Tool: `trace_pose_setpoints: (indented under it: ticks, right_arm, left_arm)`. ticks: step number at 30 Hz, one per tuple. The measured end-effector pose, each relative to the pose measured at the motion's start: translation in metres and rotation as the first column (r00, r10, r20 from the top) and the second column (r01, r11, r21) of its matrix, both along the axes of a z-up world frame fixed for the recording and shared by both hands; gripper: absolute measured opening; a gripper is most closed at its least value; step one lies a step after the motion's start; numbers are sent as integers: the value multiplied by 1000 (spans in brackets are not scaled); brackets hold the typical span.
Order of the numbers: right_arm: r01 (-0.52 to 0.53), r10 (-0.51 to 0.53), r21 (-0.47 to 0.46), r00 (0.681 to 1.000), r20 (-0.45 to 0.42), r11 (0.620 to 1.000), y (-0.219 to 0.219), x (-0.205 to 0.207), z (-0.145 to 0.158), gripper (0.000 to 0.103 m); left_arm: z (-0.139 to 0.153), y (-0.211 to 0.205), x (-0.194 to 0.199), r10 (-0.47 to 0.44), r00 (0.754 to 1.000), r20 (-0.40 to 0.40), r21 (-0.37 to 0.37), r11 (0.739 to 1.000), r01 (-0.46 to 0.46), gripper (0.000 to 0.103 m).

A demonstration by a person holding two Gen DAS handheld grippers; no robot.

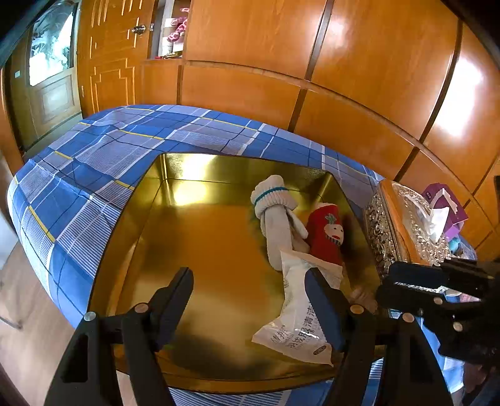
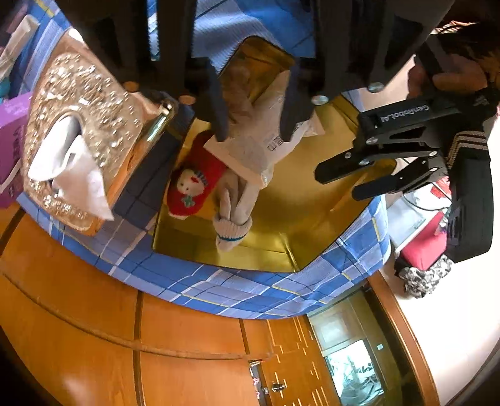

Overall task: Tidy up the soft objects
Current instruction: 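Carry the brown scrunchie to the gold tray and release it, then move both grippers back toward the remaining items on the bed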

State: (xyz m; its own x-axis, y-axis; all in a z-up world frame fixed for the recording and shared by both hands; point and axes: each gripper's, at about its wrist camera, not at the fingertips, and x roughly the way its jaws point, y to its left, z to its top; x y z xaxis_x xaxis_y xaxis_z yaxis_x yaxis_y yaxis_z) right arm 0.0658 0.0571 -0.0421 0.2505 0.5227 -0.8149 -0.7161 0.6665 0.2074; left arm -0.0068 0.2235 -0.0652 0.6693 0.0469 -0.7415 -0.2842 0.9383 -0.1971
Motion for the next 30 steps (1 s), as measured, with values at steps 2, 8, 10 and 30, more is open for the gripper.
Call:
trace_pose_setpoints:
  ticks: [2, 8, 10, 30]
  right_arm:
    - [20, -19, 28, 1000, -9, 999, -6, -2, 2, 38]
    - [59, -61, 103, 998, 21, 993, -33, -18, 16, 40]
    - [80, -83, 115, 996, 21, 990, -44, -22, 17, 40]
    - [426, -425, 88, 905, -34, 900, -174, -28, -13, 40]
  left_arm:
    - [1, -2, 0, -5, 1000, 2, 0, 1000, 5, 74]
    - [6, -15, -1, -46, 999, 21, 44, 998, 45, 74]
    - [8, -20, -1, -62, 998, 24, 54, 997, 61, 74]
    - [24, -65, -10, -203, 978, 51, 109, 974, 196, 74]
